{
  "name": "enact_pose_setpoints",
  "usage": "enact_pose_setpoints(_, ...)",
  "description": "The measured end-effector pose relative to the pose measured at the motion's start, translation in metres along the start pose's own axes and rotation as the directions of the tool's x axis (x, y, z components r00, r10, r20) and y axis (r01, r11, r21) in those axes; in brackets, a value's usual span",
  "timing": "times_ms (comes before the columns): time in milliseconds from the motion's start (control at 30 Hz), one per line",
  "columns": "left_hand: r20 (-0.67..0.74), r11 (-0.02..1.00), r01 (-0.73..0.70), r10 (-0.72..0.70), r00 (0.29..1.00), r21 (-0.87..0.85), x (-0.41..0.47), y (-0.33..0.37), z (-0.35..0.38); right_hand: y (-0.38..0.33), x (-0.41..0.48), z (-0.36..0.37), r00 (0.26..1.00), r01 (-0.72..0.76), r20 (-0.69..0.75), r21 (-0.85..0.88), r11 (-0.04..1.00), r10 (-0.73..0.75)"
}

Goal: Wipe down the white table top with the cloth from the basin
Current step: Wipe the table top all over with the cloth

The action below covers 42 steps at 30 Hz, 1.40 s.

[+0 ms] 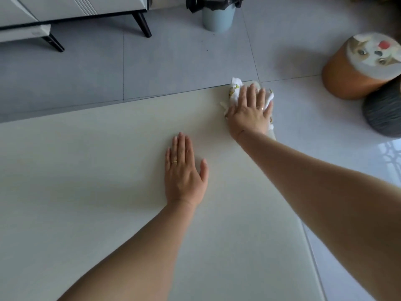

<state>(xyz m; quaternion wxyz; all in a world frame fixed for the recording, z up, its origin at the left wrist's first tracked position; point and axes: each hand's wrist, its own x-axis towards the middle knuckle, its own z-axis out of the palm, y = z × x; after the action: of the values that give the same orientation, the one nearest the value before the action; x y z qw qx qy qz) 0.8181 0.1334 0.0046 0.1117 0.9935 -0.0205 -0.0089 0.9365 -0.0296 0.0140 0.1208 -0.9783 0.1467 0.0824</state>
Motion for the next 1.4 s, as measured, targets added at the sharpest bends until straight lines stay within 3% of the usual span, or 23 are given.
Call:
enact_pose_setpoints(33,0.002,1.000,0.000,0.000,1.000,-0.001,0.000,0.000,0.000,-0.011,-0.004,0.003,1.000,0.007,0.003,0.008,1.000,-0.007)
enact_pose_setpoints(100,-0.003,1.000,0.001,-0.001,1.000,-0.006,0.001,0.000,-0.001,-0.017,-0.008,0.005,0.983,0.178,0.035,-0.013,0.984,-0.178)
enact_pose_setpoints(167,0.000,1.000,0.004,-0.004,1.000,-0.009,0.001,0.000,-0.002,-0.001,0.000,-0.003,0.916,0.395,0.089,-0.033,0.918,-0.391)
enact_pose_setpoints(233,0.000,1.000,0.003,-0.003,1.000,-0.006,0.001,0.000,-0.002,0.024,0.017,-0.010,0.866,0.499,0.092,-0.090,0.862,-0.492)
enact_pose_setpoints(300,0.002,1.000,0.000,0.000,1.000,-0.002,0.002,0.001,-0.003,0.043,0.033,-0.014,0.928,0.371,0.056,-0.084,0.925,-0.368)
enact_pose_setpoints(367,0.004,1.000,-0.002,0.002,1.000,0.004,0.002,0.000,-0.002,0.043,0.036,-0.013,0.993,0.116,0.028,-0.008,0.993,-0.116)
enact_pose_setpoints(433,0.004,1.000,-0.003,0.003,1.000,0.017,0.003,-0.002,-0.002,0.024,0.017,-0.008,1.000,0.014,0.009,-0.004,1.000,-0.014)
enact_pose_setpoints(500,0.002,1.000,-0.003,0.003,1.000,0.016,0.003,-0.003,-0.001,0.008,-0.022,0.003,0.988,0.156,0.002,-0.021,0.988,-0.156)
enact_pose_setpoints(567,-0.004,1.000,-0.004,0.004,1.000,-0.003,0.002,-0.001,-0.001,0.008,-0.065,0.008,0.927,0.374,0.055,-0.041,0.926,-0.372)
enact_pose_setpoints(633,-0.011,1.000,-0.006,0.006,1.000,-0.013,0.002,-0.001,-0.001,0.029,-0.084,0.006,0.895,0.443,0.081,-0.052,0.895,-0.438)
enact_pose_setpoints(767,-0.023,1.000,-0.010,0.010,1.000,0.010,0.001,-0.001,0.002,0.074,-0.100,0.002,0.987,0.157,0.024,-0.026,0.987,-0.157)
enact_pose_setpoints(867,0.030,0.998,0.001,-0.002,1.000,0.058,0.001,0.000,0.006,0.071,-0.146,0.013,1.000,0.006,0.003,0.007,1.000,-0.006)
enact_pose_setpoints(1067,0.068,0.996,0.044,-0.049,0.996,0.072,-0.039,0.016,-0.009,0.111,-0.220,0.010,0.922,0.374,0.131,-0.067,0.925,-0.363)
enact_pose_setpoints(1167,0.034,1.000,-0.012,0.012,0.999,-0.003,-0.107,0.030,-0.015,0.134,-0.230,0.002,0.974,0.202,0.112,-0.023,0.979,-0.198)
enact_pose_setpoints(1267,0.096,0.994,-0.094,0.098,0.991,-0.048,-0.186,0.041,-0.012,0.119,-0.272,0.012,0.996,0.019,0.091,0.020,1.000,-0.021)
enact_pose_setpoints(1400,0.183,0.992,-0.117,0.122,0.975,-0.037,-0.248,0.048,-0.003,0.120,-0.331,0.020,0.970,0.218,0.112,0.004,0.976,-0.217)
